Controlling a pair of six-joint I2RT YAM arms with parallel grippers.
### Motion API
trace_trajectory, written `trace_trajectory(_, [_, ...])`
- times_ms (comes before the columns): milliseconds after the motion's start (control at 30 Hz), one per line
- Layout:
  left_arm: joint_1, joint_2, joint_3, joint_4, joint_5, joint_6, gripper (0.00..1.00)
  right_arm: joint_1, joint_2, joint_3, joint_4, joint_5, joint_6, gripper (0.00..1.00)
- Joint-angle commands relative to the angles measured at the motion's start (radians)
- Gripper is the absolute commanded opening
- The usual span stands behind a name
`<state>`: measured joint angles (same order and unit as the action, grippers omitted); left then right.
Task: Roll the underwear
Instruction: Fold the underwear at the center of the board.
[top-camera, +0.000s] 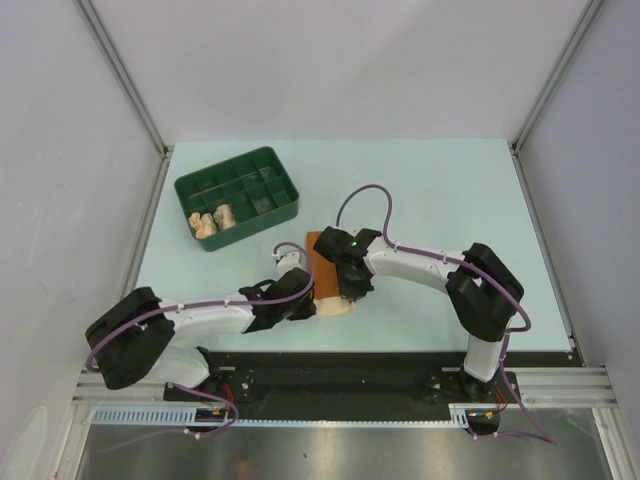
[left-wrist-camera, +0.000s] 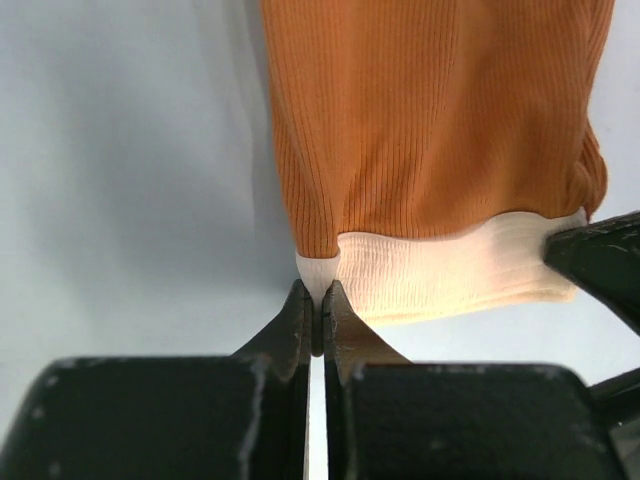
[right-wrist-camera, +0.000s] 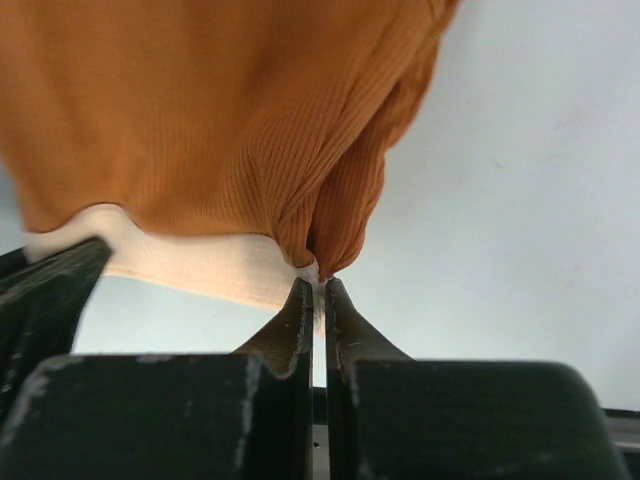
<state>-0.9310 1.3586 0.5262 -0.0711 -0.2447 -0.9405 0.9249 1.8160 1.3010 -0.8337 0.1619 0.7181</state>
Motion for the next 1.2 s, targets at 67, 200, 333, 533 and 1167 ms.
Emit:
trace_trajectory(67, [0.001,-0.042,0.000,-0.101,-0.074,0.040,0.00,0.000,0.008,0.004,-0.056,0.065,0.009,0.00])
trace_trajectory(200, [0.001,-0.114,0.008,-0.137,-0.076,0.052,0.32,0.002,0.012,0.001,-0.019,0.025,0.001,0.00])
trace_trajectory(333, [0.001,-0.235,0.009,-0.177,-0.110,0.042,0.52,0.002,0.017,0.000,0.001,0.007,-0.008,0.00])
trace_trajectory(533, [0.001,-0.284,-0.021,-0.017,-0.023,0.045,0.53,0.000,0.011,-0.003,0.022,-0.025,-0.016,0.00])
trace_trajectory(1167, [-0.005,0.102,-0.103,0.412,0.165,-0.067,0.27,-0.012,-0.012,-0.020,0.039,-0.045,-0.003,0.00])
